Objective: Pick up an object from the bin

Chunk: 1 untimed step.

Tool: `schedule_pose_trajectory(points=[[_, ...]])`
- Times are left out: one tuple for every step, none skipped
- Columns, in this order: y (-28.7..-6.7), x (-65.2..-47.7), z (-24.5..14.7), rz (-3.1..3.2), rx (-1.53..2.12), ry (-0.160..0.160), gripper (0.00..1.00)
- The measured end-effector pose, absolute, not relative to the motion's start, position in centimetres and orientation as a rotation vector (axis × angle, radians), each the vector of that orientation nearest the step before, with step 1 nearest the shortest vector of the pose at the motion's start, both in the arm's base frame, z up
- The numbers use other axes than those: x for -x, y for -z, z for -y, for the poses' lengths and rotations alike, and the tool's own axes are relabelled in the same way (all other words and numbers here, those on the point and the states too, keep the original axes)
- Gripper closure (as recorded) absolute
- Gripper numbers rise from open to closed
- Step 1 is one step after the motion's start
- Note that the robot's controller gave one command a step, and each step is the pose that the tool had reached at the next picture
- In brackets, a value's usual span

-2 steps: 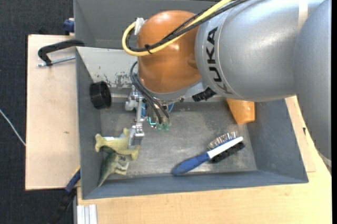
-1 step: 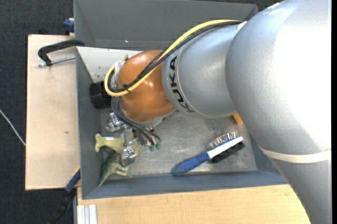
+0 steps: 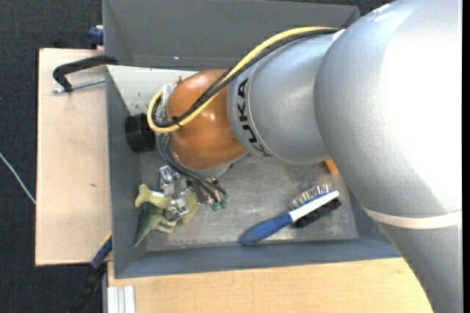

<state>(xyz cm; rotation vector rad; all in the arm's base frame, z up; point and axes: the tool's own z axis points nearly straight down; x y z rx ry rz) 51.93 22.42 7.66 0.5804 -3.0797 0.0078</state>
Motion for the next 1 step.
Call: schedule_pose_trajectory(points=[[-22.57,-51.57,-20.77,3.099,-0.589,0.004,1.00]])
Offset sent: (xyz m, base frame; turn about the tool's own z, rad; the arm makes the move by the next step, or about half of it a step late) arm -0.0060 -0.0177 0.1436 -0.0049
